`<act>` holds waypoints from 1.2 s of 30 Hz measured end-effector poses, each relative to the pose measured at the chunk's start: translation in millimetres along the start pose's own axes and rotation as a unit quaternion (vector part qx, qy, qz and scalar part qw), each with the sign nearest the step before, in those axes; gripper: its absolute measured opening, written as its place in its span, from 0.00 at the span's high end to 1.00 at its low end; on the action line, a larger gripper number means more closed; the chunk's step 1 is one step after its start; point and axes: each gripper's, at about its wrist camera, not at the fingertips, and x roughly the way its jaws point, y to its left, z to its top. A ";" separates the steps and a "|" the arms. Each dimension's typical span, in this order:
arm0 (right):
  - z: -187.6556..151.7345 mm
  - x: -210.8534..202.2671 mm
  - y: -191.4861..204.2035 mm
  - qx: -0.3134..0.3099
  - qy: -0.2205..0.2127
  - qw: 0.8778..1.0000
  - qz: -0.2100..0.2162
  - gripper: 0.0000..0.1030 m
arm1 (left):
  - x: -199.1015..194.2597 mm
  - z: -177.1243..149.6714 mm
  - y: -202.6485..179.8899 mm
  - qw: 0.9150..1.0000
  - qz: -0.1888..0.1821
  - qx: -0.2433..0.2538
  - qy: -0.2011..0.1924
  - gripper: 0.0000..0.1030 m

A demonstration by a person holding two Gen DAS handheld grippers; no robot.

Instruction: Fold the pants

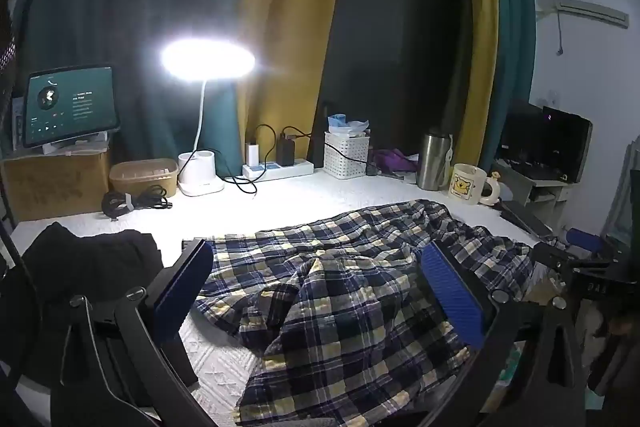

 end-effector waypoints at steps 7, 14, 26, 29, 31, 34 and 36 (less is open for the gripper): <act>0.2 -2.1 1.4 -0.007 -0.004 1.000 -0.004 0.00 | -1.9 -1.1 1.2 1.000 0.013 0.003 -0.003 0.00; -4.5 1.7 -1.9 -0.007 -0.007 1.000 -0.003 0.00 | 2.7 0.0 3.6 1.000 0.019 0.000 -0.003 0.00; 0.5 -4.4 2.7 -0.008 -0.007 1.000 -0.002 0.00 | 3.0 -1.3 -1.1 1.000 0.026 0.012 -0.003 0.00; 0.5 -4.8 3.3 -0.008 -0.007 1.000 -0.002 0.00 | 4.0 -2.5 -1.0 0.999 0.032 0.013 0.004 0.00; 0.5 -5.0 3.6 -0.009 -0.007 1.000 -0.002 0.00 | 5.5 -3.2 -1.8 0.999 0.035 0.016 0.014 0.00; 0.6 -5.4 4.0 -0.008 -0.008 1.000 -0.002 0.00 | 5.5 -2.6 -2.6 0.999 0.038 0.018 0.015 0.00; 0.7 -5.3 4.5 -0.009 -0.008 1.000 -0.002 0.00 | 5.6 -2.0 -2.7 0.999 0.037 0.016 0.016 0.00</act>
